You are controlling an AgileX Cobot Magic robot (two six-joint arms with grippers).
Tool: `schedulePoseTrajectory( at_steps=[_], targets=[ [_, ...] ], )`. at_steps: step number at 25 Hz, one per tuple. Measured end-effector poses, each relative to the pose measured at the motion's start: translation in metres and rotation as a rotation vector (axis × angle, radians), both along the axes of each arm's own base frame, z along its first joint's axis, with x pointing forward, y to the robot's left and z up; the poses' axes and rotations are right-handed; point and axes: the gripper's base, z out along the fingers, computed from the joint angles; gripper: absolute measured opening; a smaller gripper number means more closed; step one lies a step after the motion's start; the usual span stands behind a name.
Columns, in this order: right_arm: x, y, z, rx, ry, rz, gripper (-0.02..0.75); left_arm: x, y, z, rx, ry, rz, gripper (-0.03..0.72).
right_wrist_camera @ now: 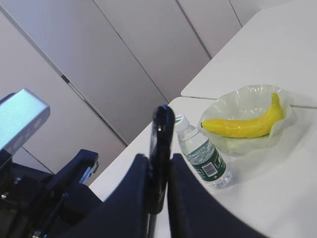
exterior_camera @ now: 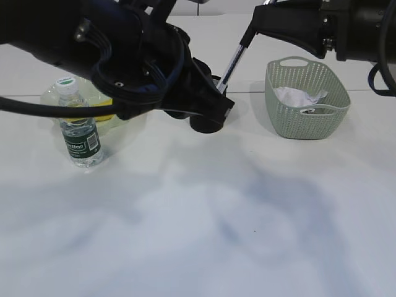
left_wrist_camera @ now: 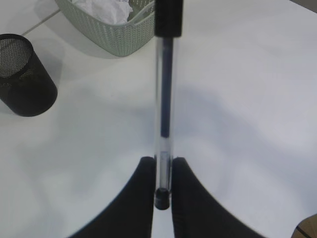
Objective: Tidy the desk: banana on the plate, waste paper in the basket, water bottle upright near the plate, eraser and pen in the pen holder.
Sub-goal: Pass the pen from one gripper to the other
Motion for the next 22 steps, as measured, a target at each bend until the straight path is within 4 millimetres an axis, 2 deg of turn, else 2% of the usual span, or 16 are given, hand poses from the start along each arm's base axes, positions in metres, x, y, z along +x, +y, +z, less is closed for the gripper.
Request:
schedulePoseTrajectory(
  at_steps=[17, 22],
  targets=[
    [-0.0003, 0.0002, 0.0002, -0.006, -0.013, 0.005, 0.05, -0.0004, -0.0003, 0.0, 0.0, 0.0, -0.001, 0.042],
    [-0.0003, 0.0002, 0.0002, -0.009, -0.018, 0.006, 0.05, -0.0006, -0.0006, 0.0, 0.002, -0.003, -0.005, 0.108]
  ],
)
